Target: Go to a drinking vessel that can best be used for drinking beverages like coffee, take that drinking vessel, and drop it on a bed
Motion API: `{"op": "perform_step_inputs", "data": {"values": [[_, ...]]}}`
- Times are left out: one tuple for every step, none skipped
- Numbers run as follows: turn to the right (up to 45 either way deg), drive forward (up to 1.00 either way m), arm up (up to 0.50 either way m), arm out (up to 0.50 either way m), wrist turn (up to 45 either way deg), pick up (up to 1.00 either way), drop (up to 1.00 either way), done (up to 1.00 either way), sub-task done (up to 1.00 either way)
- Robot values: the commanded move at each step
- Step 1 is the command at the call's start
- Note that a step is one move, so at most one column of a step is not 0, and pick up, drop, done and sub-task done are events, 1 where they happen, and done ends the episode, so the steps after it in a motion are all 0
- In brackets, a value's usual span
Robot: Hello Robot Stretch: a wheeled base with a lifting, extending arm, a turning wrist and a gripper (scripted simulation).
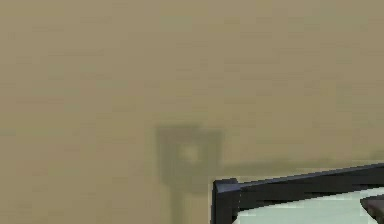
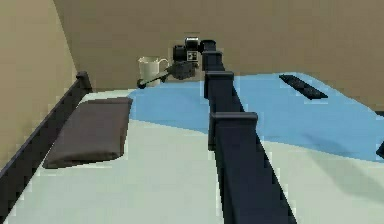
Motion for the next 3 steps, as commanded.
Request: {"op": "perform_step_inputs", "data": {"values": [[0.0, 0.00, 0.00, 0.00, 45.0, 0.00, 0.00, 0.00, 0.00], [0.0, 0.00, 0.00, 0.00, 12.0, 0.00, 0.00, 0.00, 0.00], [0.0, 0.00, -0.14, 0.00, 0.0, 0.00, 0.00, 0.00, 0.00]]}}
